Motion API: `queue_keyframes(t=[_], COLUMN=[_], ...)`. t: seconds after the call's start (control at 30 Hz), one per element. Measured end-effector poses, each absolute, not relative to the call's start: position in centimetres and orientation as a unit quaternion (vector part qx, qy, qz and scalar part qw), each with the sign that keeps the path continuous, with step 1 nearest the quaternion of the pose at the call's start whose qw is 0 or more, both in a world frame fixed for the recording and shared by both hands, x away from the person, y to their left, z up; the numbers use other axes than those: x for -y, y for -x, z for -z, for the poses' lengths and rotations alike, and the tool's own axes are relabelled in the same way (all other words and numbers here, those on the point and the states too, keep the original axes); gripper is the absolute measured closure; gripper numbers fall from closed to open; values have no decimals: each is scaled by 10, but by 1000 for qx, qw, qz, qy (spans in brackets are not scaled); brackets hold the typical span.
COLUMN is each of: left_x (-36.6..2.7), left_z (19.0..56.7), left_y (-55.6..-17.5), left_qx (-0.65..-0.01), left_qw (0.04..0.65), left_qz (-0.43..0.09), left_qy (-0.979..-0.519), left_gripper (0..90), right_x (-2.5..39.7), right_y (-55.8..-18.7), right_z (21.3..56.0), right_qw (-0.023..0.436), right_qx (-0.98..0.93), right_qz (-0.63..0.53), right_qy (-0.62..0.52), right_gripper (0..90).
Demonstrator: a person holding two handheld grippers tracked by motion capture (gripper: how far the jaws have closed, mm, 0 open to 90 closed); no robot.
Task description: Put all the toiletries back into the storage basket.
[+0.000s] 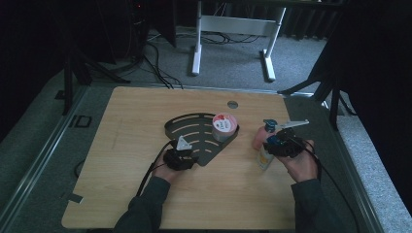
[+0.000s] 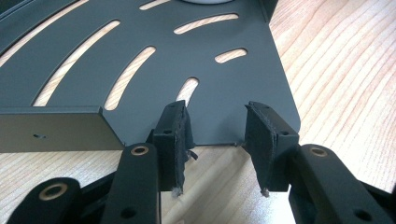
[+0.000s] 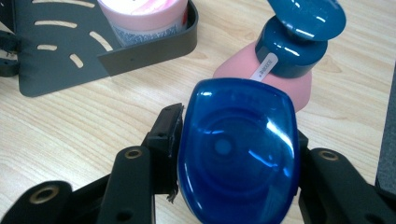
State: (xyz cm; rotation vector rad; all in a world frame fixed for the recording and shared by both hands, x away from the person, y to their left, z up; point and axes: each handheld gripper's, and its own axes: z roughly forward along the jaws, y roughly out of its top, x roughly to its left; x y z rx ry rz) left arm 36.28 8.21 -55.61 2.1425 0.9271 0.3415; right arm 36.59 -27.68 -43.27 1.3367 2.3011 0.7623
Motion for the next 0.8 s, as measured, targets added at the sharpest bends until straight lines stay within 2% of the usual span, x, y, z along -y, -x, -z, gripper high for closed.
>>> queue_keyframes(t=[0.8], left_x=[-82], left_z=[556], left_y=[-363], left_qx=[-362], left_qw=[382], left_qz=[-132], left_qy=[-840], left_gripper=[582], right_x=[268], right_y=[-385], right_z=[428], right_qw=[132], right_qx=[-839], right_qz=[-195], right_qy=[-491], right_gripper=[530])
